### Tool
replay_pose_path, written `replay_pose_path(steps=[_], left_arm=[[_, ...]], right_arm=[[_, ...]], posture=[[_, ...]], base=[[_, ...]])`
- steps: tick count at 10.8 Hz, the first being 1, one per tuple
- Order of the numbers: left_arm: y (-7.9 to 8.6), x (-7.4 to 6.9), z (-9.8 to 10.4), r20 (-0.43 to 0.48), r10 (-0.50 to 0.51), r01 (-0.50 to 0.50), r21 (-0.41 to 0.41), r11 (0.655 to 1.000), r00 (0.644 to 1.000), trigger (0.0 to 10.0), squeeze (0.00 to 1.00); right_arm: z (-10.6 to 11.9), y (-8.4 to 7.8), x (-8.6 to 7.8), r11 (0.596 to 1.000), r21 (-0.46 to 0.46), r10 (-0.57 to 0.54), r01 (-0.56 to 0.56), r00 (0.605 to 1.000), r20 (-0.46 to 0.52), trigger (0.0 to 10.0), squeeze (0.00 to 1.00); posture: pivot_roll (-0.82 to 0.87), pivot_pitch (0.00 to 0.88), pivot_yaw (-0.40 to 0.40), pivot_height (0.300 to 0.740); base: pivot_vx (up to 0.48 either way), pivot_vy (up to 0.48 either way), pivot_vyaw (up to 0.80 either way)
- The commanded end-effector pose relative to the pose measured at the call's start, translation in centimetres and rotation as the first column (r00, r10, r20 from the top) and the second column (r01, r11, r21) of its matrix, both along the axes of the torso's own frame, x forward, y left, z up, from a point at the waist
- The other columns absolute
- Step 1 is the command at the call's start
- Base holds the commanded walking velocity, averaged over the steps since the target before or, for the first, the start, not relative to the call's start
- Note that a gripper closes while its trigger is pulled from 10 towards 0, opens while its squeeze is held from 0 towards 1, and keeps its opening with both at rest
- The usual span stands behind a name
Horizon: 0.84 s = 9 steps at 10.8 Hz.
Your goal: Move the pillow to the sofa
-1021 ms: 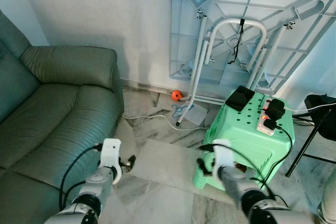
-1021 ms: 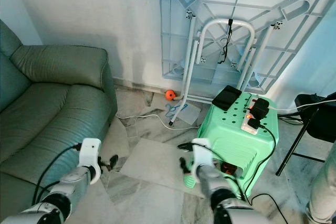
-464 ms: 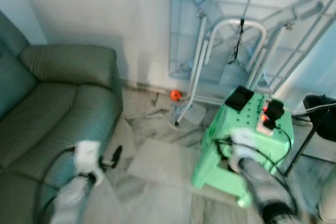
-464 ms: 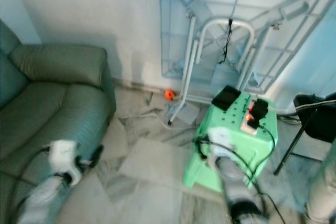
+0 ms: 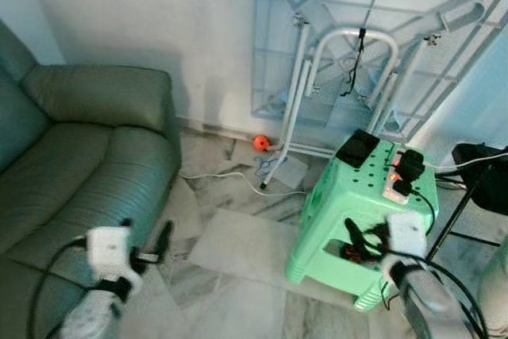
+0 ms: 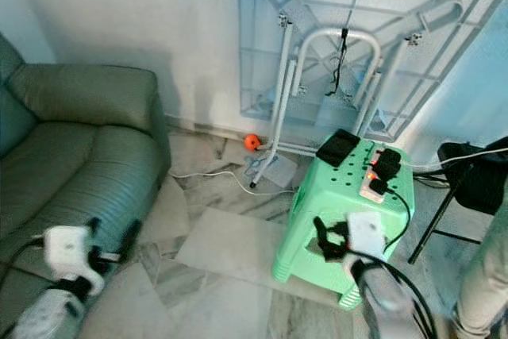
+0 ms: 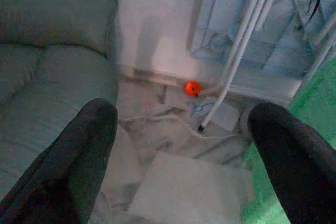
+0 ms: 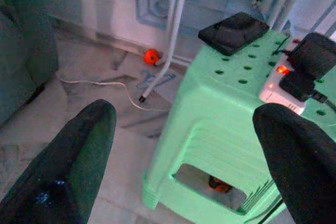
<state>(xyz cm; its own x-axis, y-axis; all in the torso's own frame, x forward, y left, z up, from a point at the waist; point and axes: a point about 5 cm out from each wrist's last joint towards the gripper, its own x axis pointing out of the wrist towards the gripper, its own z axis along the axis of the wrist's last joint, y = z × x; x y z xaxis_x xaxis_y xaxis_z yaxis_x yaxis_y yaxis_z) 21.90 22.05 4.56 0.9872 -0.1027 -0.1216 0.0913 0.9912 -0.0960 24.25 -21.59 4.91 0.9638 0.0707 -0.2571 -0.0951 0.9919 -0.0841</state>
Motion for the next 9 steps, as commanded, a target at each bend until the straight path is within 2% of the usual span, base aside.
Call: replay_pose_path(steps=[1,2,3,4,5,6,7,8,9], left_arm=[[0.1,0.1,1.7,0.036,-0.003,0.003,-0.021,1.000,0.999,10.0,0.00],[-0.7,0.6,2.6,0.085,-0.065,0.061,0.055,0.997,0.994,10.0,0.00],[-0.9,0.5,3.1,0.092,-0.059,0.054,0.059,0.997,0.994,10.0,0.00],[-0.6,0.4,3.8,0.120,-0.018,0.008,0.085,0.996,0.993,10.0,0.00],[-0.5,0.2,4.2,0.128,-0.015,0.005,0.076,0.997,0.992,10.0,0.00],[-0.6,0.0,4.6,0.135,-0.003,-0.006,0.065,0.998,0.991,10.0,0.00],[-0.9,-0.1,4.2,0.120,-0.005,-0.005,0.080,0.997,0.993,10.0,0.00],[-1.2,0.2,3.7,0.101,-0.006,-0.002,0.084,0.996,0.995,10.0,0.00],[-1.3,0.7,4.0,0.109,-0.005,-0.005,0.084,0.996,0.994,10.0,0.00]], right_arm=[[1.1,0.1,-0.7,1.000,-0.006,0.011,-0.010,0.999,0.036,10.0,0.00],[1.1,0.1,-1.6,1.000,-0.006,0.015,-0.014,0.999,0.038,10.0,0.00],[1.5,0.2,-2.2,1.000,-0.006,0.026,-0.026,1.000,0.017,10.0,0.00],[1.3,0.0,-4.0,1.000,0.006,0.003,-0.003,1.000,-0.012,10.0,0.00],[1.1,-0.2,-4.6,1.000,0.010,-0.013,0.013,1.000,-0.020,10.0,0.00],[1.1,-0.2,-5.0,1.000,0.011,-0.021,0.021,0.999,-0.025,10.0,0.00],[1.1,0.0,-4.7,1.000,0.010,-0.016,0.016,1.000,-0.022,10.0,0.00],[1.1,0.2,-4.1,1.000,-0.002,0.003,-0.003,1.000,-0.022,10.0,0.00],[1.1,0.2,-3.7,1.000,-0.018,0.015,-0.015,1.000,-0.017,10.0,0.00]], posture=[[-0.08,0.000,-0.046,0.740],[-0.10,0.000,-0.039,0.740],[-0.11,0.000,-0.037,0.740],[-0.12,0.000,-0.039,0.740],[-0.12,0.000,-0.040,0.740],[-0.12,0.000,-0.049,0.740],[-0.12,0.000,-0.050,0.740],[-0.12,0.000,-0.052,0.740],[-0.12,0.000,-0.052,0.740]], base=[[0.000,0.000,0.00],[0.000,0.000,0.00],[0.000,0.000,0.00],[0.000,0.000,0.00],[0.000,0.000,0.00],[0.000,0.000,0.00],[0.000,0.000,0.00],[0.000,0.000,0.00],[0.000,0.000,0.00]])
